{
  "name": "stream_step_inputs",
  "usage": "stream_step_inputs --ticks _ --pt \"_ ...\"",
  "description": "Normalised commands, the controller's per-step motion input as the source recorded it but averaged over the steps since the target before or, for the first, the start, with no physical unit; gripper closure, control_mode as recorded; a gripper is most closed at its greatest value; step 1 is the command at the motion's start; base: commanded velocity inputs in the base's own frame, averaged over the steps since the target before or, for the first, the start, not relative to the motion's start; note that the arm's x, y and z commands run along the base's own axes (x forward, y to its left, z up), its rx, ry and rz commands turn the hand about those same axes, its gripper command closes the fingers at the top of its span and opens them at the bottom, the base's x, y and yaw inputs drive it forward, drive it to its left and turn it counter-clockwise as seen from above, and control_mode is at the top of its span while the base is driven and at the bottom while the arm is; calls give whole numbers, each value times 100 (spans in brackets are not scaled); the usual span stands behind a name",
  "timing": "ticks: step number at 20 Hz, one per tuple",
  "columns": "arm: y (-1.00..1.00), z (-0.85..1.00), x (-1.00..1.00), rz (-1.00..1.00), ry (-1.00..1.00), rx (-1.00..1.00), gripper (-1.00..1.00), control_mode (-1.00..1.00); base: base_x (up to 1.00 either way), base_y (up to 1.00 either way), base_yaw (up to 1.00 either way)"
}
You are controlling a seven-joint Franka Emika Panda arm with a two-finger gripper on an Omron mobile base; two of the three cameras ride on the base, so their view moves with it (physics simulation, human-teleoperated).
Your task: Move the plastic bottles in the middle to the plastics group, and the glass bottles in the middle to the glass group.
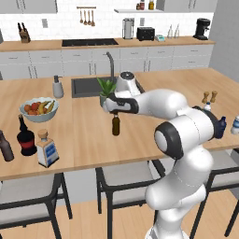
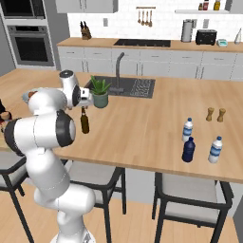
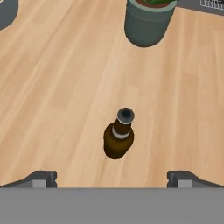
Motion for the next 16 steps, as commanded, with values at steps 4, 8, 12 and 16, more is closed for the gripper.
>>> stream_step_inputs --ticks 4,8,12,16 --pt "0 -11 16 0 0 0 -100 -100 0 0 0" --pt "0 -9 11 0 0 0 -100 -100 0 0 0" --pt "0 -15 15 0 0 0 -100 -100 0 0 0" --pt "0 -14 20 0 0 0 -100 -100 0 0 0"
